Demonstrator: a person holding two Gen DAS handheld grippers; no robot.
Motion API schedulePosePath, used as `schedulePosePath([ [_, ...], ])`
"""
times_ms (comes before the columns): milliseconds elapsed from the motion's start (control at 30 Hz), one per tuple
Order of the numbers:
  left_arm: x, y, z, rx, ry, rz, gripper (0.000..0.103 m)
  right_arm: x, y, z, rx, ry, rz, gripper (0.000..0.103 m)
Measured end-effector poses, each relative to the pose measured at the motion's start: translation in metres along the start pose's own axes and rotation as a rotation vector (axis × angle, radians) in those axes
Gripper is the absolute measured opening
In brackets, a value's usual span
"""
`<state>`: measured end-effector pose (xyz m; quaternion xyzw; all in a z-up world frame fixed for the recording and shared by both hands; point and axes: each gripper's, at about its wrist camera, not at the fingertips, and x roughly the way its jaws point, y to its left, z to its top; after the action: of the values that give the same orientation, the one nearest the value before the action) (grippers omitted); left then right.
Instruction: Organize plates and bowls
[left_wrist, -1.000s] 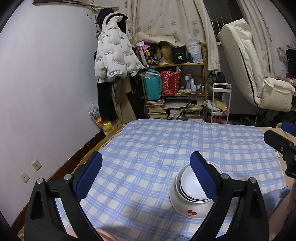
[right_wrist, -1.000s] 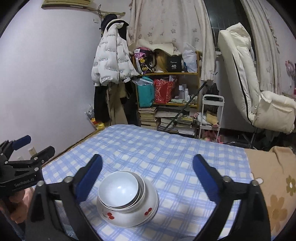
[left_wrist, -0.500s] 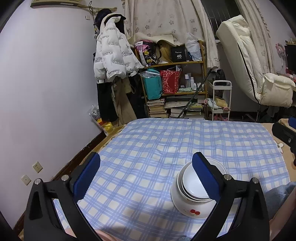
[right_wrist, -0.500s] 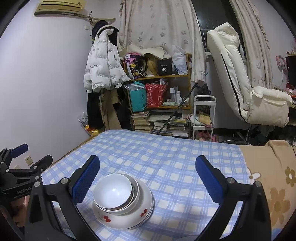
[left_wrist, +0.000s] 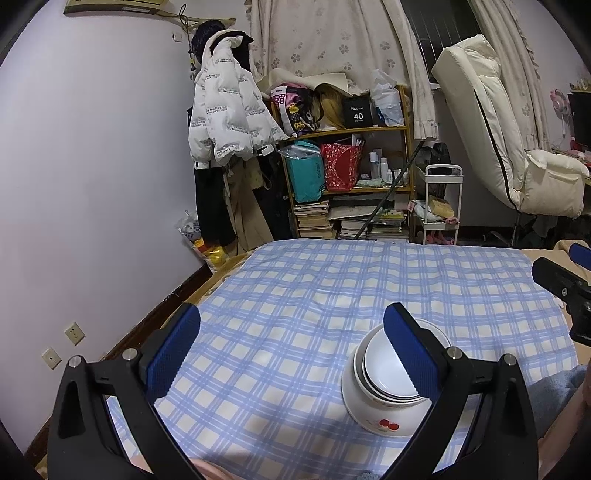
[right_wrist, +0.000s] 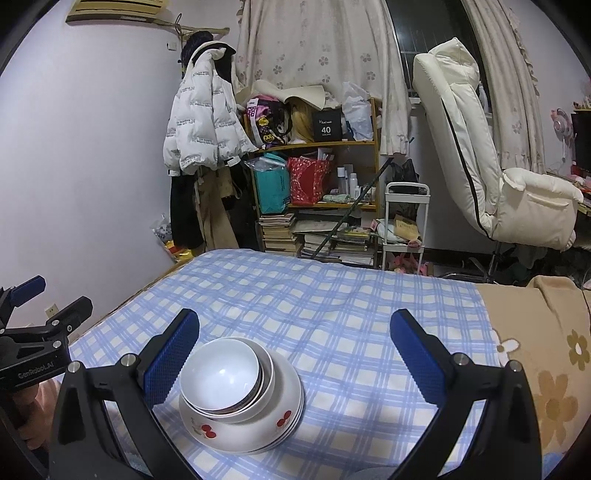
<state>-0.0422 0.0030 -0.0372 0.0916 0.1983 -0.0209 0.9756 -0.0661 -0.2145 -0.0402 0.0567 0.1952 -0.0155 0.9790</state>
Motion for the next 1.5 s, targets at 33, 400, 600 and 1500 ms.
schedulePosePath([
  [33,0.0,0.001,0.0,0.0,0.001,0.002,0.098,0.0,0.0,0.0,0.001,0.002,0.0,0.103],
  [400,0.001,0.003,0.002,0.006,0.003,-0.004,0.098,0.003,-0.003,-0.005,0.0,0.012,-0.001,0.103],
  [600,0.002,0.004,0.003,0.006,0.005,-0.007,0.098,0.003,-0.004,-0.006,-0.001,0.015,-0.001,0.103],
  [1500,0.002,0.001,0.002,0.01,0.007,-0.01,0.098,0.005,-0.01,-0.012,0.001,0.032,-0.001,0.103],
])
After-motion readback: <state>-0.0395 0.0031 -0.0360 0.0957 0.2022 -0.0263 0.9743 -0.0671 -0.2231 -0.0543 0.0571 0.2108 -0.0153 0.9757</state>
